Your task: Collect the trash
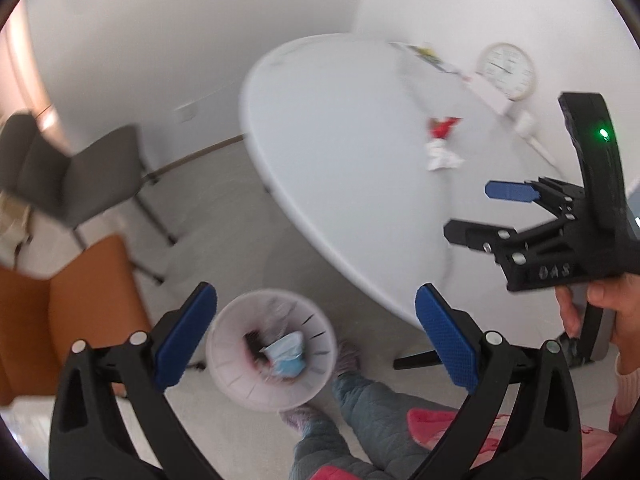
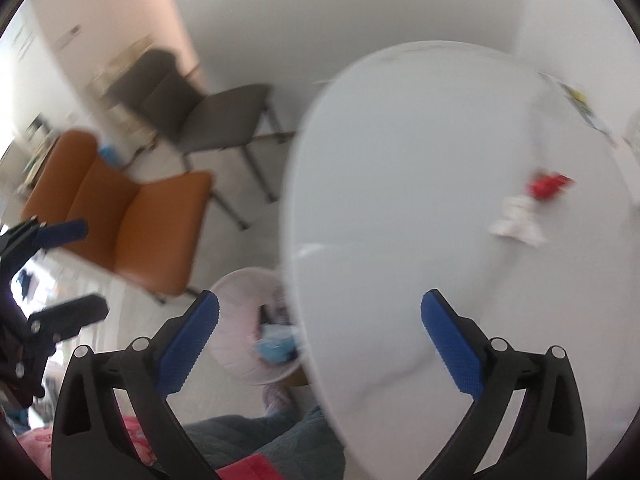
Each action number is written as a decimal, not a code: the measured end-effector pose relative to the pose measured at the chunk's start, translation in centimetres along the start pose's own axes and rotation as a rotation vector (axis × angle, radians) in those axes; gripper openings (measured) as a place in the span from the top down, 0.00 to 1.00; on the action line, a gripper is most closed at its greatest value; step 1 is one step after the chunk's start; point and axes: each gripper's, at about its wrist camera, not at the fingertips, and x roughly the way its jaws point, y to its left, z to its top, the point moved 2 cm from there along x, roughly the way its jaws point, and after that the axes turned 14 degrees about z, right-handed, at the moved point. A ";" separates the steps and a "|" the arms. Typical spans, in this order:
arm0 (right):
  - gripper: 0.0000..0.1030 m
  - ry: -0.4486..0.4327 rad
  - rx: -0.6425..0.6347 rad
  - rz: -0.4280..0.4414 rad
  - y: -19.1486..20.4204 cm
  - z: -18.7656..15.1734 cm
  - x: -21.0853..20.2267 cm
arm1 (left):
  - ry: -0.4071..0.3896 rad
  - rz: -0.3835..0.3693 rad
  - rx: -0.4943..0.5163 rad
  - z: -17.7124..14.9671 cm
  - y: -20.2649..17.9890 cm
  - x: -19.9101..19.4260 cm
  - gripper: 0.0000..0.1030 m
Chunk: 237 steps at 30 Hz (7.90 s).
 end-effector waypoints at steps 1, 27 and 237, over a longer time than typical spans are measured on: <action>0.03 -0.012 0.019 -0.017 -1.2 0.0 -0.8 | -0.007 -0.021 0.019 1.0 -1.3 0.2 0.08; 0.03 -0.167 0.251 -0.190 -22.0 3.2 -8.5 | -0.117 -0.099 0.248 13.1 -19.6 5.1 0.08; 0.02 -0.389 0.026 -0.138 -15.8 6.2 -21.1 | -0.426 0.180 -0.073 20.8 -21.5 -10.9 0.08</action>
